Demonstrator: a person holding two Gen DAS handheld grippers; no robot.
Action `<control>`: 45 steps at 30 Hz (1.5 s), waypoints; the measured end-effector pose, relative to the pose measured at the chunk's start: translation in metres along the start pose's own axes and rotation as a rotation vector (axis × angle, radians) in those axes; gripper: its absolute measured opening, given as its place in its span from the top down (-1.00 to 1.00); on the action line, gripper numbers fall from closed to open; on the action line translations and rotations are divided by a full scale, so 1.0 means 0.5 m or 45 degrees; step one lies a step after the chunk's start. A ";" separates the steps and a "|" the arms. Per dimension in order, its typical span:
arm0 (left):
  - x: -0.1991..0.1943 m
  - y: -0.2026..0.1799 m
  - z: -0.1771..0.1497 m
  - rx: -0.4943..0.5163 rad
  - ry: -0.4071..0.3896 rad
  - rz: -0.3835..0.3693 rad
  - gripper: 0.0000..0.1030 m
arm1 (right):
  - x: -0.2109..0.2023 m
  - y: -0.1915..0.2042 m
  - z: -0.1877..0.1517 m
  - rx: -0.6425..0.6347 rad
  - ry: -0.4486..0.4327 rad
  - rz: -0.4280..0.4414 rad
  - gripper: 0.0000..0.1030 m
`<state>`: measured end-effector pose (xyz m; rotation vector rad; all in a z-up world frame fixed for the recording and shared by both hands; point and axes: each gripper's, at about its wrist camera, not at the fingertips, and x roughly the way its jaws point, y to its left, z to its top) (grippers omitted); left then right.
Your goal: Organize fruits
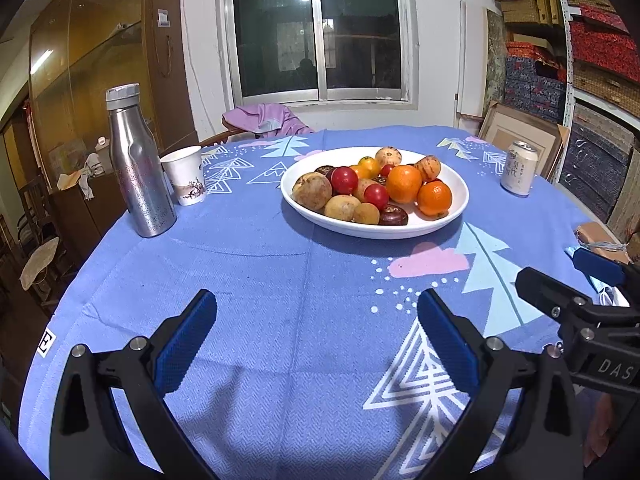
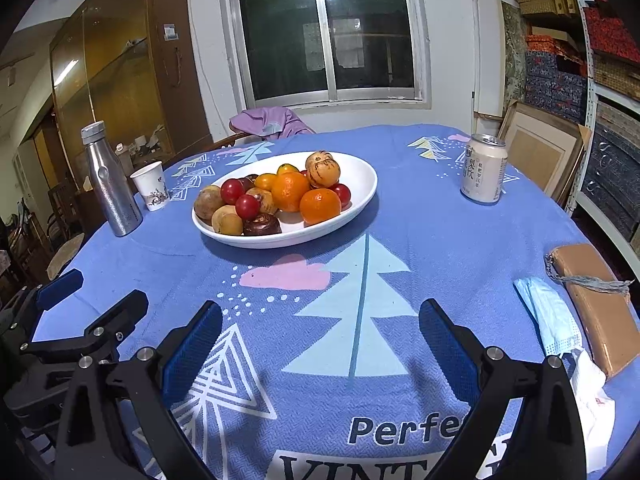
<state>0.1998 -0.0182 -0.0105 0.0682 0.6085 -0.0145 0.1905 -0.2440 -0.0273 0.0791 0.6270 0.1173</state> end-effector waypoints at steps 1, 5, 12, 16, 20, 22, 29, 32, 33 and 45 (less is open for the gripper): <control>0.001 0.000 0.000 0.000 0.002 0.000 -0.92 | 0.000 0.001 0.000 -0.001 -0.002 -0.001 -0.93; 0.004 0.001 0.000 -0.006 0.009 -0.002 -0.92 | -0.001 0.005 -0.002 -0.015 -0.002 -0.003 -0.93; 0.004 0.001 -0.001 -0.009 0.006 0.002 -0.92 | -0.002 0.010 -0.002 -0.031 -0.009 -0.008 -0.93; 0.003 0.002 -0.001 -0.010 0.008 0.001 -0.92 | -0.003 0.011 -0.003 -0.034 -0.008 -0.006 -0.93; 0.003 0.002 -0.001 -0.006 0.006 0.006 -0.92 | -0.004 0.012 -0.004 -0.038 -0.011 -0.006 -0.93; 0.002 0.003 -0.002 -0.005 0.000 0.010 -0.92 | -0.005 0.013 -0.003 -0.039 -0.013 -0.006 -0.93; -0.006 0.004 -0.001 -0.010 -0.031 0.018 -0.92 | -0.008 0.012 -0.003 -0.038 -0.018 -0.009 -0.93; -0.005 0.005 0.000 -0.008 -0.027 0.009 -0.92 | -0.008 0.012 -0.003 -0.037 -0.019 -0.008 -0.93; -0.003 0.005 0.000 -0.008 -0.022 0.003 -0.92 | -0.009 0.012 -0.003 -0.034 -0.020 -0.008 -0.93; 0.002 0.005 -0.001 -0.017 0.001 -0.002 -0.92 | -0.008 0.009 -0.002 -0.027 -0.020 -0.007 -0.93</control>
